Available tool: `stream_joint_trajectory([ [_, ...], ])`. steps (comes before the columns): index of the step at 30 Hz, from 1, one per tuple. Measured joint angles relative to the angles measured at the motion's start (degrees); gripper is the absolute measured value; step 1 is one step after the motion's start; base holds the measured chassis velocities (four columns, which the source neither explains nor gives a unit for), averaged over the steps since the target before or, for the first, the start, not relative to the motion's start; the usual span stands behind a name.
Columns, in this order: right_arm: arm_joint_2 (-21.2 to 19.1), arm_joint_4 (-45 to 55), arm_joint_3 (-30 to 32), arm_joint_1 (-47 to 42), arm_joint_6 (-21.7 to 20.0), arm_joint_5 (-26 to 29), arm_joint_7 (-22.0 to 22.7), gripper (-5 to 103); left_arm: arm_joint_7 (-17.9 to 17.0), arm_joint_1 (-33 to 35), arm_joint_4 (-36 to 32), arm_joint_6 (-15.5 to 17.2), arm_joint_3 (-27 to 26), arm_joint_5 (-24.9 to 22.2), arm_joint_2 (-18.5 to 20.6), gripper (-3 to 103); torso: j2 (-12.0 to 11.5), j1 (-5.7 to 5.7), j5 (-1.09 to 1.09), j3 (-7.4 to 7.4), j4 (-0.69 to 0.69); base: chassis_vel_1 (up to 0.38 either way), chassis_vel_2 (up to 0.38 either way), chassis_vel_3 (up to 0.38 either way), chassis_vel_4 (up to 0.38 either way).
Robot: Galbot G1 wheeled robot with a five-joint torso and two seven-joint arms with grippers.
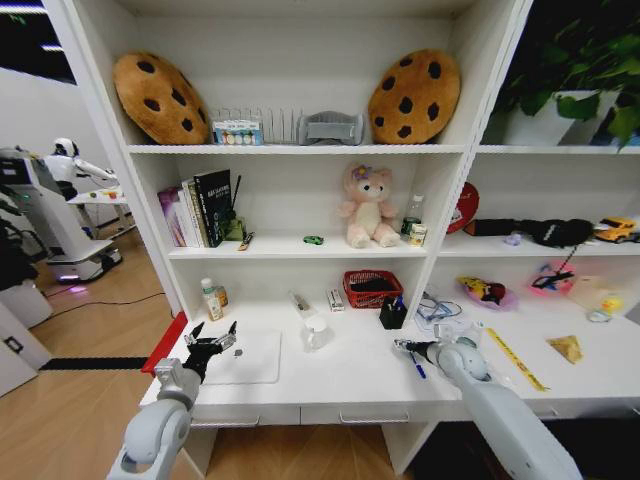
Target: Organize the objects on the table.
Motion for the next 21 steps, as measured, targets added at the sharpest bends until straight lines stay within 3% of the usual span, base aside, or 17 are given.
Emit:
stream_joint_trajectory([
  [21, 0.65, 4.32, 0.64, -3.65, 0.05, 0.46, 2.22, 74, 0.00, 0.00, 0.00, 0.00, 0.00, 0.00, 0.00, 100, 0.00, 0.00, 0.00, 0.00, 0.00, 0.000, 0.000, 0.000, 0.000],
])
